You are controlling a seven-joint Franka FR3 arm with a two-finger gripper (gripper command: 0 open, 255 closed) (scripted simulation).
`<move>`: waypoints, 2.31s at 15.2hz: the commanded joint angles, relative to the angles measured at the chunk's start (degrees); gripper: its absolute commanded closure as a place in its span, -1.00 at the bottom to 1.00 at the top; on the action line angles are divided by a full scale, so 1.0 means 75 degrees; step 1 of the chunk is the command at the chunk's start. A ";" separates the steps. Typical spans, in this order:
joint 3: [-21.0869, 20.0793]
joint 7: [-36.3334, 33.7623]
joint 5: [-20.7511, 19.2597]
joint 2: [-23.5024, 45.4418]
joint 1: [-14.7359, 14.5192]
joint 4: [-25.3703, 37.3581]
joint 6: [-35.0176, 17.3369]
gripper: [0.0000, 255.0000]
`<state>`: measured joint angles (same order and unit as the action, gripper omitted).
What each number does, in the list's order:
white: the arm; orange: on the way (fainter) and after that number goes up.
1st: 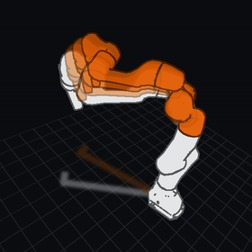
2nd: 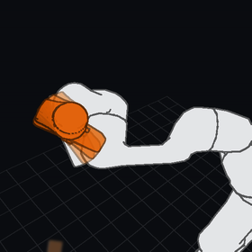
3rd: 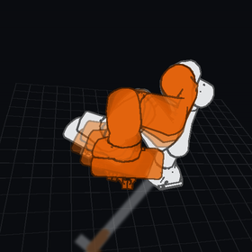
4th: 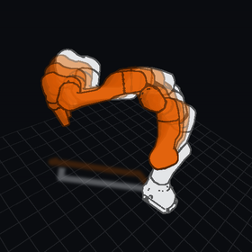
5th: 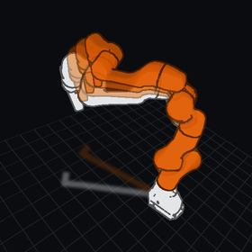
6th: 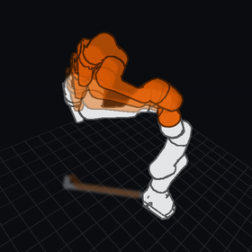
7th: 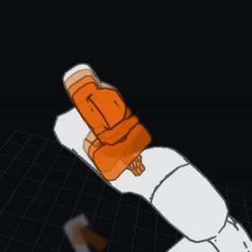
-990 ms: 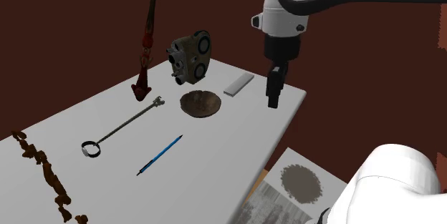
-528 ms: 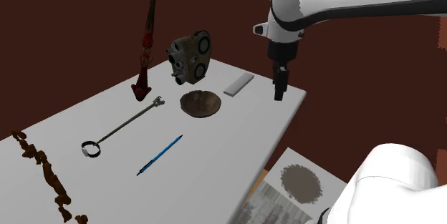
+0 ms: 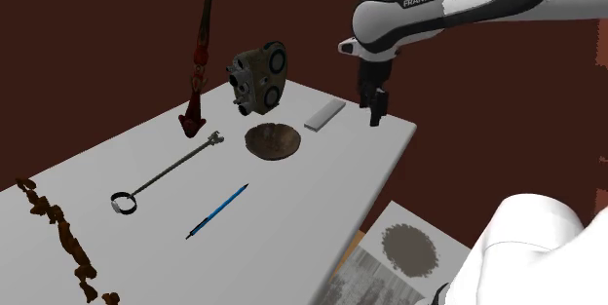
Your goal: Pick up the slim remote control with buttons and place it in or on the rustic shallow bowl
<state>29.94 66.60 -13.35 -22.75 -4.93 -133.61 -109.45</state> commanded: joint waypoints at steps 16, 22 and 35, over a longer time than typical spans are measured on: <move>0.0793 0.7075 0.3599 0.5688 0.0123 0.3850 -0.1536 -1.00; 0.0425 0.7773 0.4050 0.6481 0.0486 0.4452 -0.1696 -1.00; 0.0324 0.7879 0.4222 0.6725 0.0551 0.4311 -0.2048 1.00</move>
<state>32.37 125.69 18.31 27.65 -0.80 -101.24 -124.82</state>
